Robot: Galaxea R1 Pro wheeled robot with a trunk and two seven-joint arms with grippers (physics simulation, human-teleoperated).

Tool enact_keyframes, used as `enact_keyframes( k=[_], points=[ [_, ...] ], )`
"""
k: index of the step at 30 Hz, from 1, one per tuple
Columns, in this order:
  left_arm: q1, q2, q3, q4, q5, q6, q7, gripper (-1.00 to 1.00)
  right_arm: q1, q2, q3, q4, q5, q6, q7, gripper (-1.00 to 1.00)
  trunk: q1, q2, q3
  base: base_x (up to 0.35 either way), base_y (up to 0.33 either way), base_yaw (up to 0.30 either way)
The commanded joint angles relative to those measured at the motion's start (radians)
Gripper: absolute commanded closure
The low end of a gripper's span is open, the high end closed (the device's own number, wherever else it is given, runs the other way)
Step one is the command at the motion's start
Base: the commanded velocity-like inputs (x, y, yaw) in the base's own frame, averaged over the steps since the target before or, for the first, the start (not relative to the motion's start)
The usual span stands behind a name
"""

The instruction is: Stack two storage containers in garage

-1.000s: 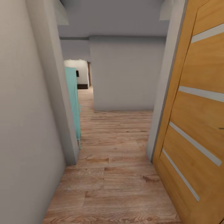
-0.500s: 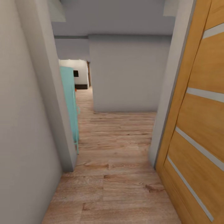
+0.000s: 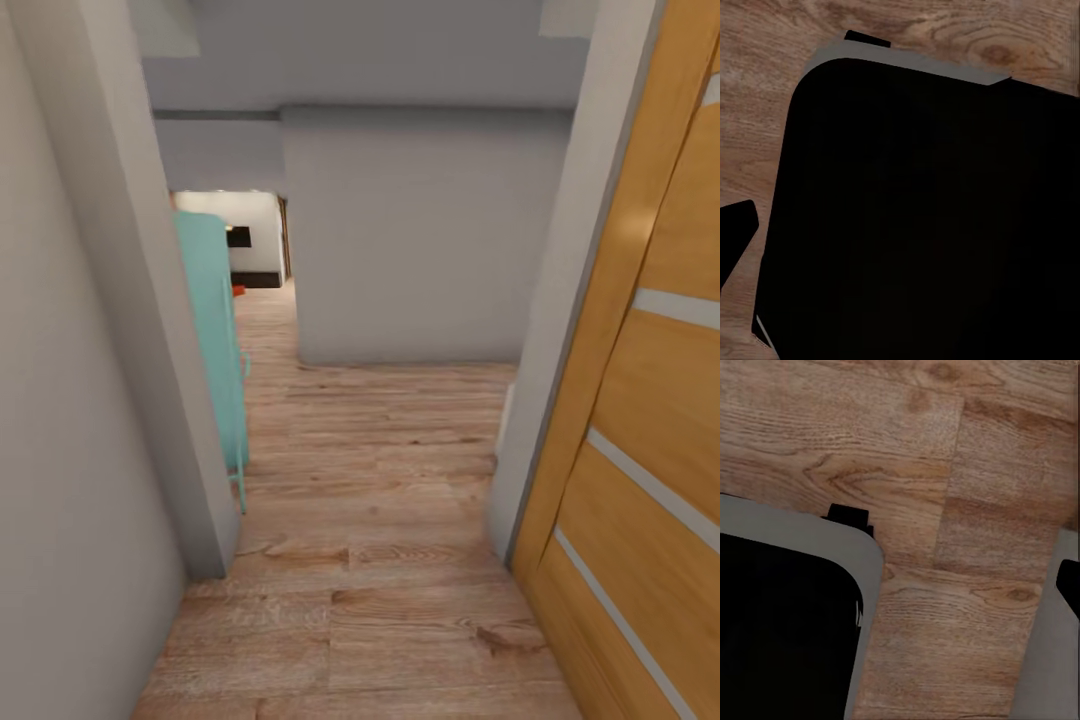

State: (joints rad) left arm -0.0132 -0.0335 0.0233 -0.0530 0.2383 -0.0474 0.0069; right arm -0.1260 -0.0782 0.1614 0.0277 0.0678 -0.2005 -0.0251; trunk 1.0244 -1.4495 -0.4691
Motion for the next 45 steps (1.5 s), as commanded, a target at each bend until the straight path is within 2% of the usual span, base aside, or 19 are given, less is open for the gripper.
enact_keyframes(
  k=[1,45],
  points=[
    [-0.001,0.000,0.002,0.001,0.004,-0.003,0.001,-1.00,-0.001,0.000,0.003,0.003,0.007,-0.005,-0.003,-1.00,0.001,0.000,-0.001,0.322,0.000,0.000],
    [-0.001,0.000,0.004,0.001,0.010,-0.003,0.001,-1.00,-0.001,0.000,0.003,0.003,0.007,-0.005,-0.003,-1.00,0.001,0.000,-0.001,0.322,0.000,0.000]
  ],
)
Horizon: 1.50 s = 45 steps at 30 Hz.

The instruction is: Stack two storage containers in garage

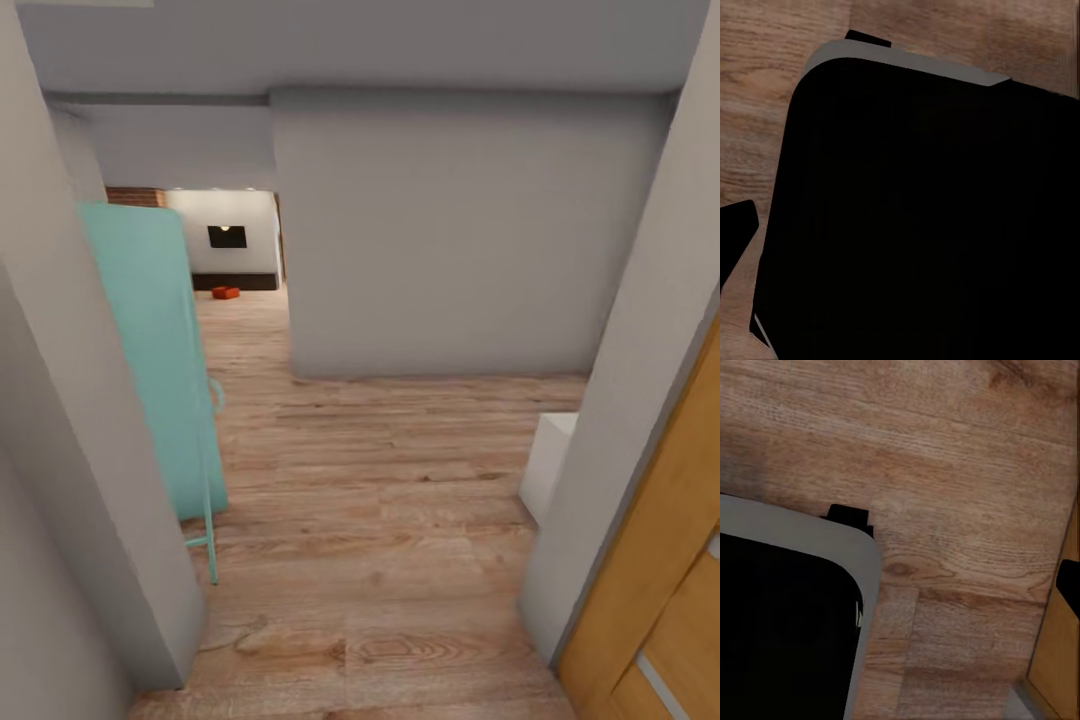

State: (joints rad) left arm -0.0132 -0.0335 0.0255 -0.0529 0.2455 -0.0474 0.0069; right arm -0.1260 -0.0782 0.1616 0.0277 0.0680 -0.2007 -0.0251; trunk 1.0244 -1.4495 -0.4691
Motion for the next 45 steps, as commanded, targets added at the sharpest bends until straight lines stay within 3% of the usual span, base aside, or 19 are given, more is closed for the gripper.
enact_keyframes(
  k=[1,45],
  points=[
    [-0.001,0.000,0.002,0.001,0.003,-0.003,0.001,-1.00,-0.001,0.000,0.003,0.003,0.007,-0.005,-0.003,-1.00,0.001,0.000,-0.001,0.322,0.000,0.000],
    [-0.001,0.000,0.002,0.001,0.003,-0.003,0.001,-1.00,-0.001,0.000,0.004,0.003,0.011,-0.005,-0.004,-1.00,0.001,0.000,-0.001,0.322,0.000,0.000]
  ],
)
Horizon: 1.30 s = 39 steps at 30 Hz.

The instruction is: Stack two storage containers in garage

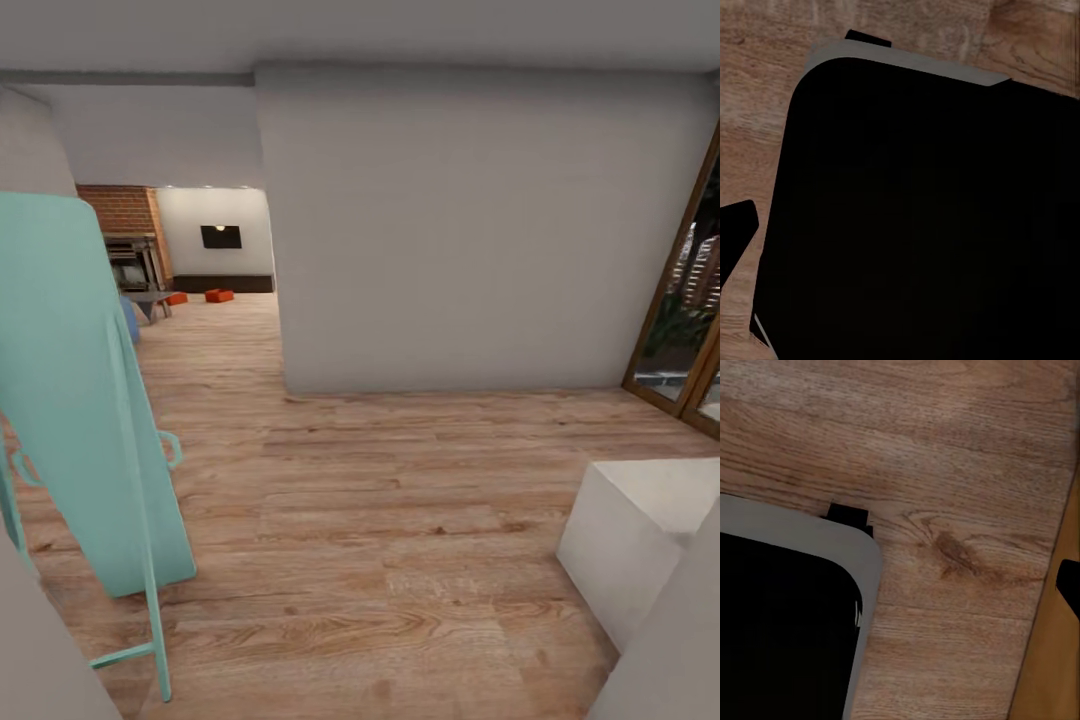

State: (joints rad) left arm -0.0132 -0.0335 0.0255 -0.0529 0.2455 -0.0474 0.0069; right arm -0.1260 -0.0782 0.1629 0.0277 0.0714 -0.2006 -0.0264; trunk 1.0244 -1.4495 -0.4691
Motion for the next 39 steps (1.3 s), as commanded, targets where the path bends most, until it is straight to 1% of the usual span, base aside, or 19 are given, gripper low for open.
enact_keyframes(
  k=[1,21,39],
  points=[
    [-0.001,0.000,0.002,0.001,0.003,-0.003,0.001,-1.00,-0.001,0.000,0.002,0.003,0.008,-0.005,-0.003,-1.00,0.001,0.000,-0.001,0.322,0.000,0.000],
    [-0.001,0.001,0.002,0.001,0.003,-0.002,0.001,-1.00,-0.001,-0.007,0.009,0.003,0.013,-0.005,-0.003,-1.00,0.001,0.000,-0.001,0.322,0.000,0.000],
    [-0.001,0.001,0.002,0.001,0.003,-0.003,0.001,-1.00,-0.001,-0.007,0.010,0.003,0.013,-0.005,-0.003,-1.00,0.001,0.000,-0.001,0.322,0.000,0.000]
  ],
)
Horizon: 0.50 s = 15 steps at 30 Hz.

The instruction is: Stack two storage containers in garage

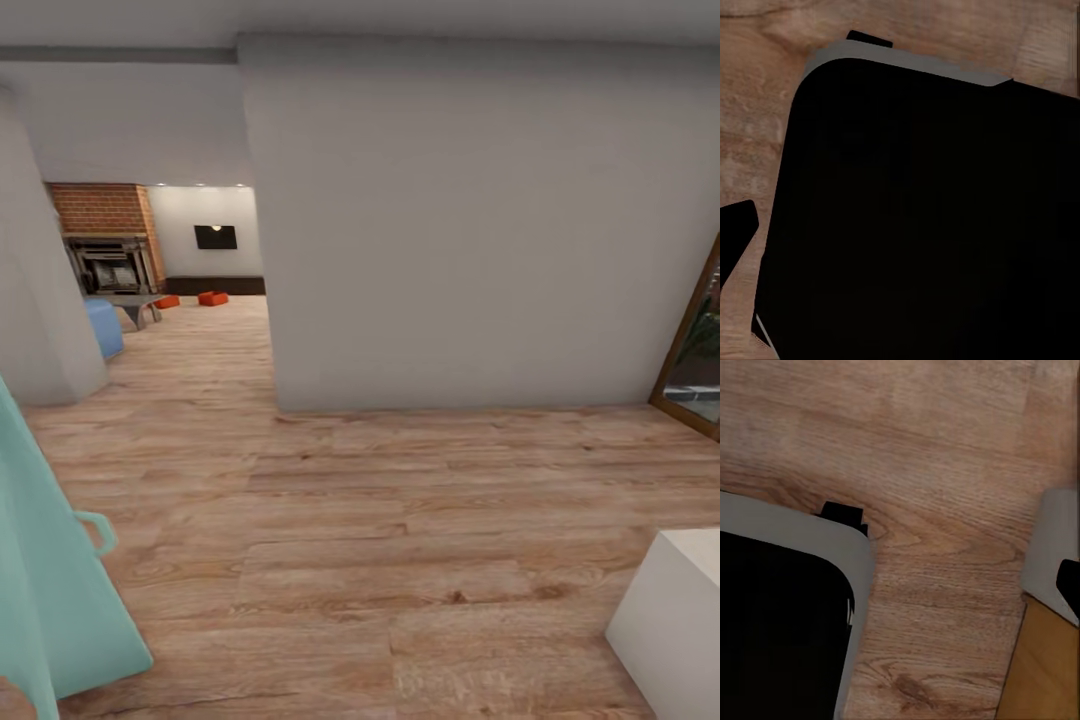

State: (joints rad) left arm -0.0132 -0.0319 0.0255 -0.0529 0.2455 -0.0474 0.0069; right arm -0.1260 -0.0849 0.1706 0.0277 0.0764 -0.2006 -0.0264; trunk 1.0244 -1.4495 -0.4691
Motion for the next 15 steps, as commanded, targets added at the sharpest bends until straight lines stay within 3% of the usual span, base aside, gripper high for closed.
enact_keyframes(
  k=[1,15],
  points=[
    [-0.001,0.000,0.002,0.001,0.003,-0.003,0.001,-1.00,-0.001,0.000,0.002,0.003,0.008,-0.005,-0.003,-1.00,0.001,0.000,-0.001,0.322,0.000,0.000],
    [-0.001,0.000,0.002,0.001,0.003,-0.003,0.001,-1.00,-0.001,0.006,-0.003,0.003,0.003,-0.003,0.001,-1.00,0.001,0.000,-0.001,0.322,0.000,0.000]
  ],
)
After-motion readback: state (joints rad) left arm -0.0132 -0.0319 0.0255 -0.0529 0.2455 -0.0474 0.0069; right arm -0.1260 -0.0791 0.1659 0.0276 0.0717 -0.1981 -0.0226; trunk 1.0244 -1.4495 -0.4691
